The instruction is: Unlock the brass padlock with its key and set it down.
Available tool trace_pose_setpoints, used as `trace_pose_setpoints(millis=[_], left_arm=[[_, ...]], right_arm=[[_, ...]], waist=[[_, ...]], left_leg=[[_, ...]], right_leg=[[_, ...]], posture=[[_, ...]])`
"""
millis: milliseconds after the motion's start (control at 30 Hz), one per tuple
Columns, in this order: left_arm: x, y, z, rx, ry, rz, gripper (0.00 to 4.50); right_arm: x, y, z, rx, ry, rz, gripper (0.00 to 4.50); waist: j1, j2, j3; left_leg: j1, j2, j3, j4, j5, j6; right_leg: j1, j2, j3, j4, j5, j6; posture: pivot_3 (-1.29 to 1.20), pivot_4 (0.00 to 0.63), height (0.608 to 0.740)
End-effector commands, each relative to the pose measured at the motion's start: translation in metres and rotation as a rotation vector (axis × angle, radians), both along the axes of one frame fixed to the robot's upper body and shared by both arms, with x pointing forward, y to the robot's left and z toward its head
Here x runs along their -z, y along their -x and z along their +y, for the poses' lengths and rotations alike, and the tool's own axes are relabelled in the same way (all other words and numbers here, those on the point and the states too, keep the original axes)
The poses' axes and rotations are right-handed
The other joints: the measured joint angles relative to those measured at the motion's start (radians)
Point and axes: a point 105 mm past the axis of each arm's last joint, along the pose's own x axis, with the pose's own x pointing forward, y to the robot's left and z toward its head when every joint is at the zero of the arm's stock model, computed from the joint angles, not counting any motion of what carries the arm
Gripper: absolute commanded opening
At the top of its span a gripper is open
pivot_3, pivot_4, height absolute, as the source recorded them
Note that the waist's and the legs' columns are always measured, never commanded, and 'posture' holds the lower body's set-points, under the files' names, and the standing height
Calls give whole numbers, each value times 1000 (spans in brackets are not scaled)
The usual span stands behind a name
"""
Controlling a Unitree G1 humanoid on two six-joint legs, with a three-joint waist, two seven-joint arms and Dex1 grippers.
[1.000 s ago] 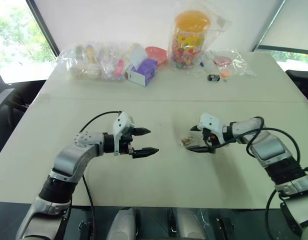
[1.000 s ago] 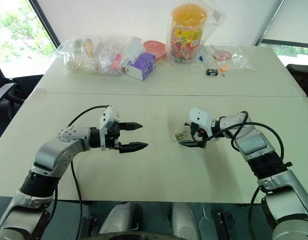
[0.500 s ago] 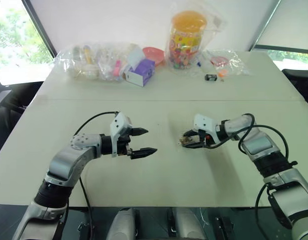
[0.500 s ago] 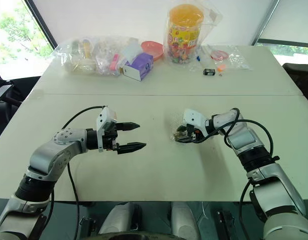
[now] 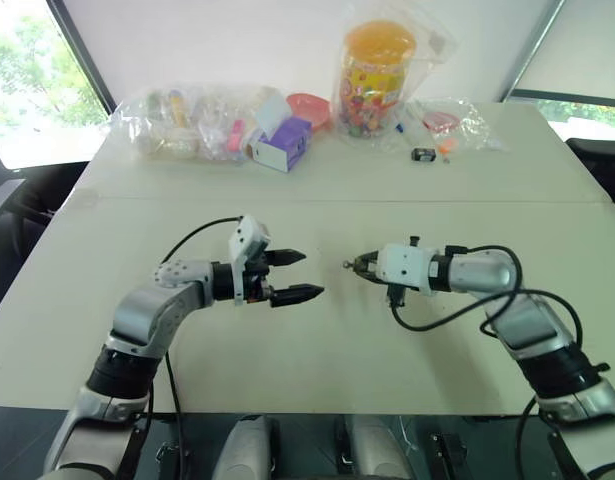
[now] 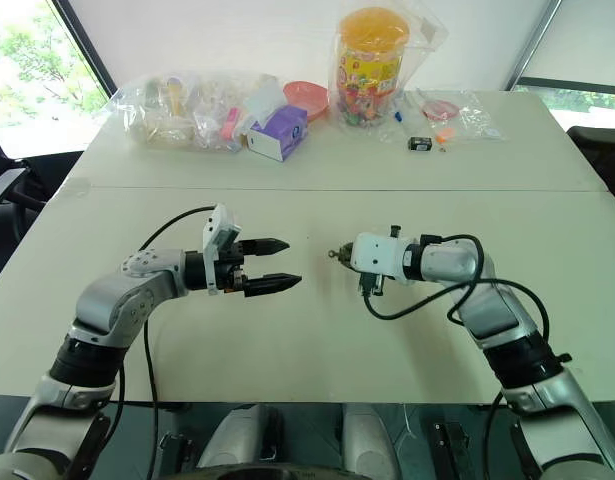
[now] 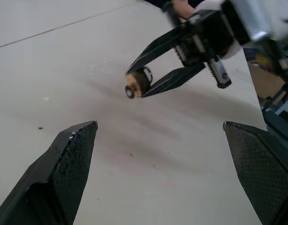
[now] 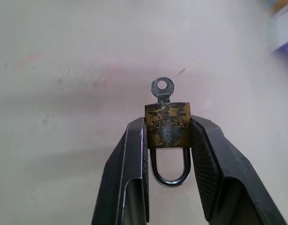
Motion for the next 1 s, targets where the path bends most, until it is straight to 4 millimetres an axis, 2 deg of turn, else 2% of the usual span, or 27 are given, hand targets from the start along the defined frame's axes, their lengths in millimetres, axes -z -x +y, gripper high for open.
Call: trace_pose_setpoints(millis=[33, 167, 433, 967, 1000], left_arm=[[-13, -1, -5, 41, 46, -3, 4500], [-22, -6, -12, 74, 83, 18, 4500], [-21, 2, -18, 169, 40, -11, 4500], [-20, -1, -29, 167, 45, -61, 4500], [-19, 0, -29, 170, 45, -61, 4238]], right_arm=[[-22, 14, 8, -32, 16, -203, 683], [-23, 28, 19, -47, 25, -263, 683], [-21, 30, 23, -42, 25, -261, 683], [-26, 36, 28, -95, 66, -247, 683], [-27, 36, 28, -95, 65, -247, 683]], waist=[[0, 0, 0], [0, 0, 0], [-1, 0, 0], [-1, 0, 0], [-1, 0, 0]], left_leg=[[0, 0, 0, 0, 0, 0], [0, 0, 0, 0, 0, 0], [0, 0, 0, 0, 0, 0], [0, 0, 0, 1, 0, 0], [0, 0, 0, 1, 0, 0]], right_leg=[[0, 0, 0, 0, 0, 0], [0, 2, 0, 0, 0, 0], [0, 4, 0, 0, 0, 0], [0, 4, 0, 0, 0, 0], [0, 4, 0, 0, 0, 0]], posture=[[0, 150, 735], [0, 150, 735], [0, 150, 735], [0, 150, 735], [0, 150, 735]])
